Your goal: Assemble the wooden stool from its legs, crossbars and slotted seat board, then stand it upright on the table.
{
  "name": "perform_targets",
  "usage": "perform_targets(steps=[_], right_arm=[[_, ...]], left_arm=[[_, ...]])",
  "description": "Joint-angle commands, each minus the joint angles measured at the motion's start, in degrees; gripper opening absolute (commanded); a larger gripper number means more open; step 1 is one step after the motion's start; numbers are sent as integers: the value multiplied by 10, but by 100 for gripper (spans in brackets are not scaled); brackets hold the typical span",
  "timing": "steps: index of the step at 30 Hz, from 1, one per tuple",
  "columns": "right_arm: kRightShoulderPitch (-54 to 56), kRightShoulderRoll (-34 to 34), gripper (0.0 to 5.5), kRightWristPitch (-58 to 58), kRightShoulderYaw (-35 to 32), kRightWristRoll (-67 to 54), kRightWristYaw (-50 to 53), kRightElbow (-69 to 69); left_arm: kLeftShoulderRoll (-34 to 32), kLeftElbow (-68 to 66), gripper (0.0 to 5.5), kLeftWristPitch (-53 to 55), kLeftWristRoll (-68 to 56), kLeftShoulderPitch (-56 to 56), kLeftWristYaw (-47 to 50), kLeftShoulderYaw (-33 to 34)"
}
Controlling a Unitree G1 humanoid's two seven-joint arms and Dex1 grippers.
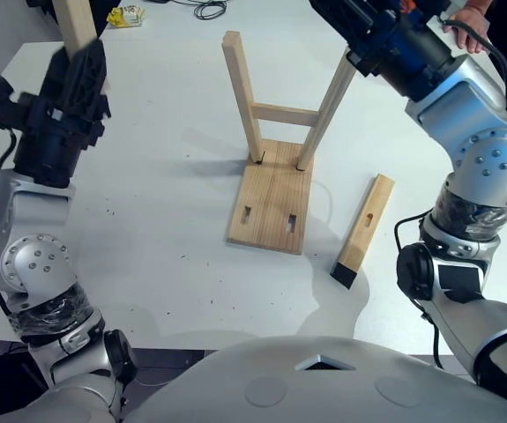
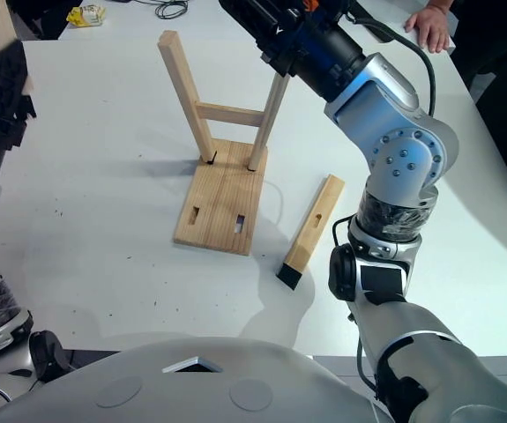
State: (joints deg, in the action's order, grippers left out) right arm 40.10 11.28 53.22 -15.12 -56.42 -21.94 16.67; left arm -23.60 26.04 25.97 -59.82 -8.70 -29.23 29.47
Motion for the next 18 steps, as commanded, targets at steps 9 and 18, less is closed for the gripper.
perform_targets(steps=[9, 18], right_arm=[[-13, 88, 322, 38, 47, -85, -167, -3], [-13, 127, 322, 69, 46, -128, -214, -36]], left_arm=[[-19, 15, 205, 44, 8, -31, -136, -186], [-33, 18, 205, 50, -4, -42, -180, -204]])
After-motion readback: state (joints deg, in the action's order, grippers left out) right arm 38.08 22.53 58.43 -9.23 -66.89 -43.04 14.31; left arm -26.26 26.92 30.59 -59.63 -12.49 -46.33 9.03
